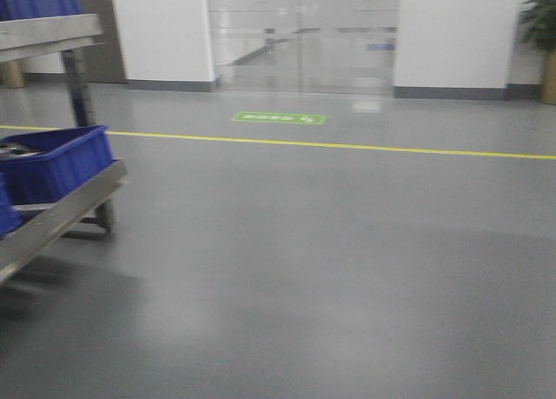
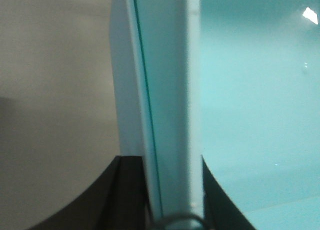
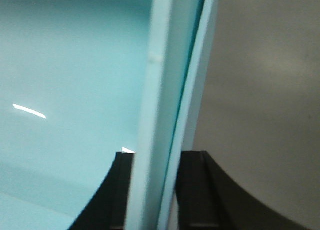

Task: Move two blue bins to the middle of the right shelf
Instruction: 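Hold the teal bin and drive up to the rack with the red bag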

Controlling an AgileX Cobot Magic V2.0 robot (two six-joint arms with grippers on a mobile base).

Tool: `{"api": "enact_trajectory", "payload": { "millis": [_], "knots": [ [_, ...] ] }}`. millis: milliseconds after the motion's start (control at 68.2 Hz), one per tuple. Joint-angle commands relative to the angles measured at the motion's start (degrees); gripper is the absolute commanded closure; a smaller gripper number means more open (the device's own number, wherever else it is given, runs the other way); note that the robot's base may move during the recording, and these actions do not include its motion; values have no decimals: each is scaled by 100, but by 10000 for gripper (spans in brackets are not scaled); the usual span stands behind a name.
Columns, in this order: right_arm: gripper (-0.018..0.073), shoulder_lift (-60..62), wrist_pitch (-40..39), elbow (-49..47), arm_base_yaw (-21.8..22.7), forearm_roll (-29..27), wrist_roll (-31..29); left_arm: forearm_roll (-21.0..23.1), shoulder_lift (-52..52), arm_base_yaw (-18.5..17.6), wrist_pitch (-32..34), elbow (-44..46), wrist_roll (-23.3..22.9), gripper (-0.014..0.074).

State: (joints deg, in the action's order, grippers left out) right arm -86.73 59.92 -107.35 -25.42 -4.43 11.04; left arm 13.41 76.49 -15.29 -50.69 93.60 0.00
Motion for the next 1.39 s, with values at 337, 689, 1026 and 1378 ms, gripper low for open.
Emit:
{"api": "enact_trajectory", "payload": {
  "millis": [337, 689, 1026, 1378],
  "knots": [
    [713, 68, -256, -71, 34, 66, -18, 292, -131, 27, 1721, 113, -62, 707],
    [713, 68, -256, -71, 34, 66, -18, 292, -131, 27, 1721, 113, -62, 707],
    [713, 68, -256, -71, 34, 66, -18, 292, -131, 27, 1721, 113, -62, 707],
    [713, 68, -256, -71, 34, 66, -18, 292, -131, 27, 1721, 113, -62, 707]
  ]
}}
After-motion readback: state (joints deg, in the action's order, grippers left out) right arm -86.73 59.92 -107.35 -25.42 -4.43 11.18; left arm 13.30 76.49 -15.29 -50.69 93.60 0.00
